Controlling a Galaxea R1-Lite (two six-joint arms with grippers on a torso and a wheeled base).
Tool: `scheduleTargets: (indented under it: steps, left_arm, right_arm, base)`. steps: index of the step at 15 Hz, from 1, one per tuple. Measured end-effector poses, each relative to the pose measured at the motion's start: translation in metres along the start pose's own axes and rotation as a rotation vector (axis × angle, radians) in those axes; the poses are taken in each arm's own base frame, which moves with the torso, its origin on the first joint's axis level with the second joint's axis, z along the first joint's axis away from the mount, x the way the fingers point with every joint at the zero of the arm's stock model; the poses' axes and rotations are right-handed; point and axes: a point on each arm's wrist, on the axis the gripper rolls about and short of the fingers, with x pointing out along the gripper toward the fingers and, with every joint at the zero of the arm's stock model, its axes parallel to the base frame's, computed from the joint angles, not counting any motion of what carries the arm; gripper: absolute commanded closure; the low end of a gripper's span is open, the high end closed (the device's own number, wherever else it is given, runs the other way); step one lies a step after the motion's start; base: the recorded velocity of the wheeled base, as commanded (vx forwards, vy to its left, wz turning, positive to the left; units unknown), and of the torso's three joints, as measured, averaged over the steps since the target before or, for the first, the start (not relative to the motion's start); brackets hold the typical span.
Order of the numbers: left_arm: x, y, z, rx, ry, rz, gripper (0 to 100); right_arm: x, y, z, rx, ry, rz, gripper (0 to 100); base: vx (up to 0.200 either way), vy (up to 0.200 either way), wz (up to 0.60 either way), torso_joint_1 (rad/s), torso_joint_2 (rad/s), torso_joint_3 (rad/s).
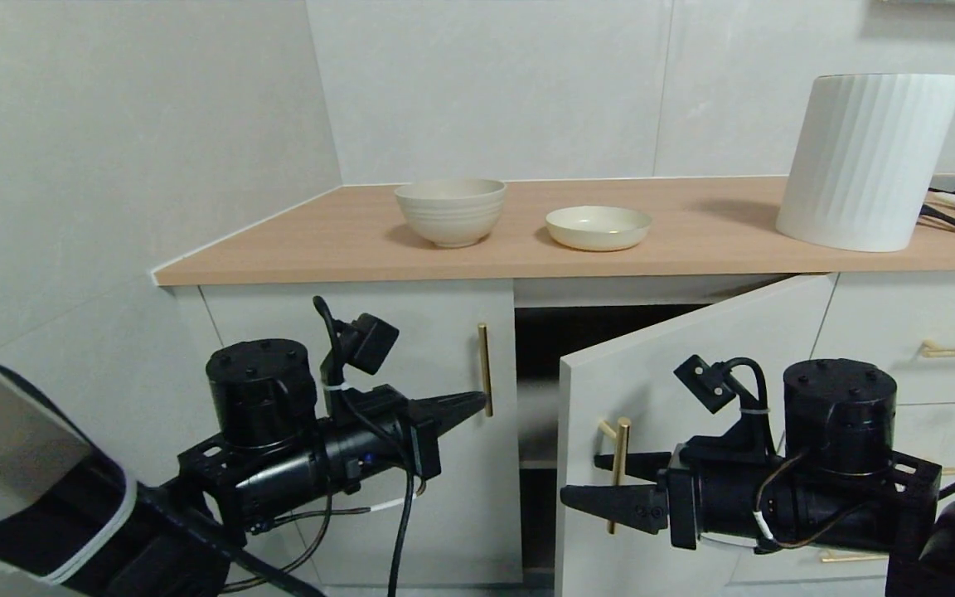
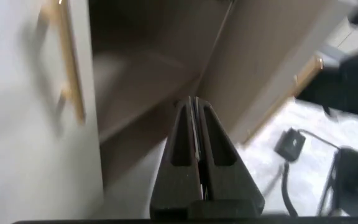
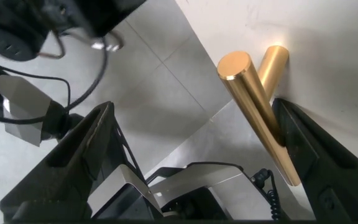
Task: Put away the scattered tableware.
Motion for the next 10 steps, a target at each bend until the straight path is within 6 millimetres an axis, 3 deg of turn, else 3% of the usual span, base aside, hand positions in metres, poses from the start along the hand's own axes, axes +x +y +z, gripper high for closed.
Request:
scheduleTargets:
  steps: [2,7,10]
  left_arm:
    - [0.023,0.000,-0.001,0.011,-0.006,-0.029,100]
    - [0.074,-0.023,-0.030,0.045,-0.049,-0.115,100]
    - [0.091,-0.027,-0.049,0.056,-0.073,-0.133,100]
  right_arm:
    - [0.000,0.000,0.000,0.000,0.000,0.000,0]
    - [-0.004,0.000,-0.007,-0.122,0.021,-0.004,0]
    - [-0.004,-0.001,-0.008,-0.127,0.022,-0.009,0]
  base:
    - [0.000,0.000,0.00,0.000,0.00,0.000]
    - [0.000,0.000,0.00,0.000,0.00,0.000]
    - [0.000,0.000,0.00,0.000,0.00,0.000]
